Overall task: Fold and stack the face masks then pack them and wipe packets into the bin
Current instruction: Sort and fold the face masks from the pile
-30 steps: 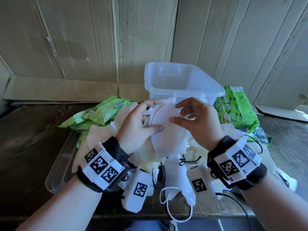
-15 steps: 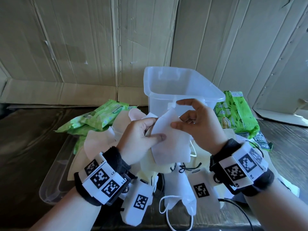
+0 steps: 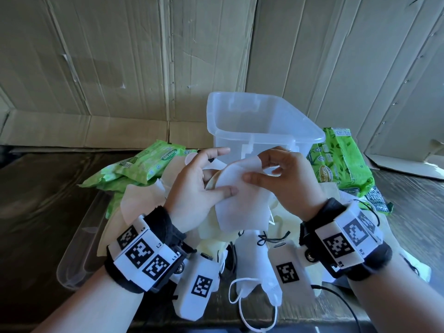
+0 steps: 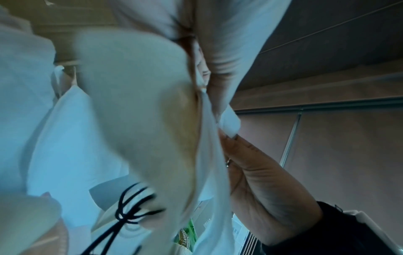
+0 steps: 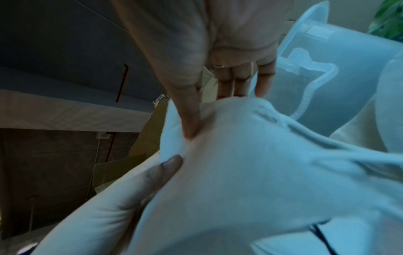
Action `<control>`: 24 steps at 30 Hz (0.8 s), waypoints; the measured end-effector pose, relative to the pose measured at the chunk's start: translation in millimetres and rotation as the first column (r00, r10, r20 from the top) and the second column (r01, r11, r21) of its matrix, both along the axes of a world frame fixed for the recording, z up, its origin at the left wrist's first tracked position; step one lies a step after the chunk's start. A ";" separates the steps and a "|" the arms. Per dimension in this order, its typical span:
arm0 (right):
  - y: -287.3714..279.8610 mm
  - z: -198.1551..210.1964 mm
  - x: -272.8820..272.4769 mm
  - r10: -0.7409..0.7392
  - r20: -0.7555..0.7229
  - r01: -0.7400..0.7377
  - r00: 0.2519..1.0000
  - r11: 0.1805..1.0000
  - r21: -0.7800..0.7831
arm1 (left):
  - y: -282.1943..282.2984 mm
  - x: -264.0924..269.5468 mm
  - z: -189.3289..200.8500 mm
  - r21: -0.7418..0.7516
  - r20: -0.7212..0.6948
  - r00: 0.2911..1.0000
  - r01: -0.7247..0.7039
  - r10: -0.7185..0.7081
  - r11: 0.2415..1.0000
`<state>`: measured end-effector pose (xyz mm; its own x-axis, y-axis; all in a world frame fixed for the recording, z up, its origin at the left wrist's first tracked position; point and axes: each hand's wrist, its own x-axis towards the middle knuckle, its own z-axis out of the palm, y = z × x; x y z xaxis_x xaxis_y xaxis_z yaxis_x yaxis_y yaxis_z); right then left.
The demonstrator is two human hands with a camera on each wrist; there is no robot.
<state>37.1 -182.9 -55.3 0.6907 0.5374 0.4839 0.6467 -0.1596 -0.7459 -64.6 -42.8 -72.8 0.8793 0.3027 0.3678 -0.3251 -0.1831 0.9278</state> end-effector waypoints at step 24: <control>-5.5 7.7 -14.7 0.257 -0.298 -0.210 0.919 0.961 0.182 | -2.7 0.6 2.5 -0.247 -0.032 0.988 0.138 -0.150 0.959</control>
<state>22.3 -188.4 -47.6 0.6833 0.6433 0.3454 0.3796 0.0910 -0.9206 -64.0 -45.6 -70.3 0.9356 0.2463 0.2528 -0.2831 0.0956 0.9543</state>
